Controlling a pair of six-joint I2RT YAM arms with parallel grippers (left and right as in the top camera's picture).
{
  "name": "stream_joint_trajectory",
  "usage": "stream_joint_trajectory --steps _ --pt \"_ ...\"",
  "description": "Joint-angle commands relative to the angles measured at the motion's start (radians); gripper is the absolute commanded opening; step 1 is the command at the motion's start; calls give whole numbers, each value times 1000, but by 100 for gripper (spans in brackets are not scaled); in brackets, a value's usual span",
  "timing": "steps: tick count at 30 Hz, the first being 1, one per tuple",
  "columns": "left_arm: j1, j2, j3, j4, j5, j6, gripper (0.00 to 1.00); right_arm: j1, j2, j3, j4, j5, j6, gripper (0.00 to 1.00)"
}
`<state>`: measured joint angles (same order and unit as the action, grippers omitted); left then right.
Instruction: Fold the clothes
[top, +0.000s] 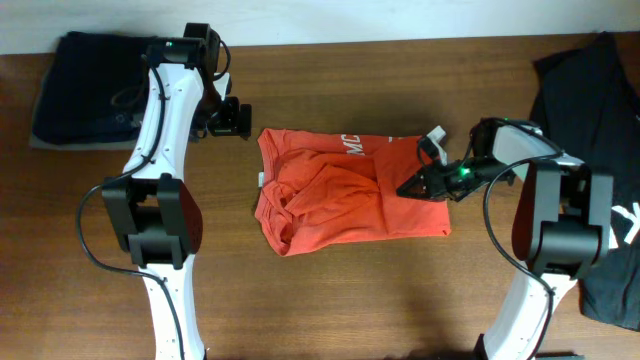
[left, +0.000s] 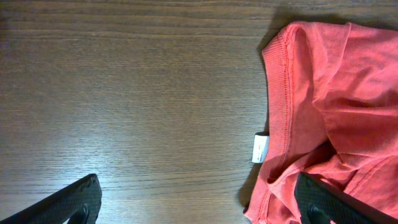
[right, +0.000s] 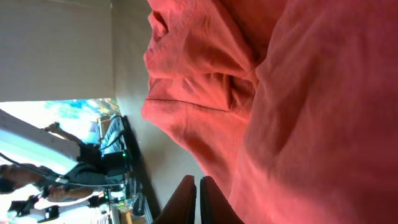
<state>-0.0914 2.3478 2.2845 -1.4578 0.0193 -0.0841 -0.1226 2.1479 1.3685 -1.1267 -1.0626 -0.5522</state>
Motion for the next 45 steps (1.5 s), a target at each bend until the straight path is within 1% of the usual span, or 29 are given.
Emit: stream_joint_trajectory --steps 1,2,4,6,9,13,17,20,21,22,27,28,29,30,31,32,33,35,39,41,45 --pt "0 3 9 -1 11 -6 99 25 23 -53 51 -18 24 9" --pt "0 3 9 -1 11 -6 99 28 24 -66 80 -11 48 9" --pt "0 3 9 -1 11 -6 99 35 25 -97 159 40 140 9" --pt "0 3 9 -1 11 -6 99 39 25 -124 231 126 237 9" --pt "0 3 9 0 11 -6 99 38 25 -151 296 195 299 8" --pt "0 3 9 0 11 -6 99 37 12 -131 275 178 299 6" --pt "0 3 9 0 11 -6 99 37 -48 -50 182 122 294 6" --pt "0 3 9 -2 11 -6 99 38 -119 50 95 49 294 11" --pt "0 3 9 -2 11 -6 99 38 -140 80 76 36 296 14" --pt "0 3 9 -2 11 -6 99 37 -154 104 63 29 296 20" --pt "-3 4 -17 -29 45 -5 99 37 -204 199 24 28 296 53" --pt "-5 4 -33 -29 44 -5 99 37 -206 205 25 38 296 62" --pt "-7 4 -50 -25 44 -5 99 37 -206 208 26 55 300 67" --pt "-9 4 -69 -19 45 -5 99 37 -206 208 26 77 300 75" --pt "-11 4 -90 -13 46 -6 99 37 -206 208 26 97 300 87" --pt "-11 4 -112 -5 50 -5 99 37 -206 207 22 126 300 97" --pt "-11 4 -136 7 69 -6 99 37 -206 207 19 145 300 99" --pt "-11 4 -180 33 157 -5 99 37 -206 207 15 158 300 99" --pt "-12 4 -270 127 356 63 98 35 -206 207 16 159 300 99" --pt "-12 4 -300 165 408 82 98 35 -206 207 19 159 299 99" --pt "-12 4 -313 187 483 135 98 35 -206 207 29 183 300 99"
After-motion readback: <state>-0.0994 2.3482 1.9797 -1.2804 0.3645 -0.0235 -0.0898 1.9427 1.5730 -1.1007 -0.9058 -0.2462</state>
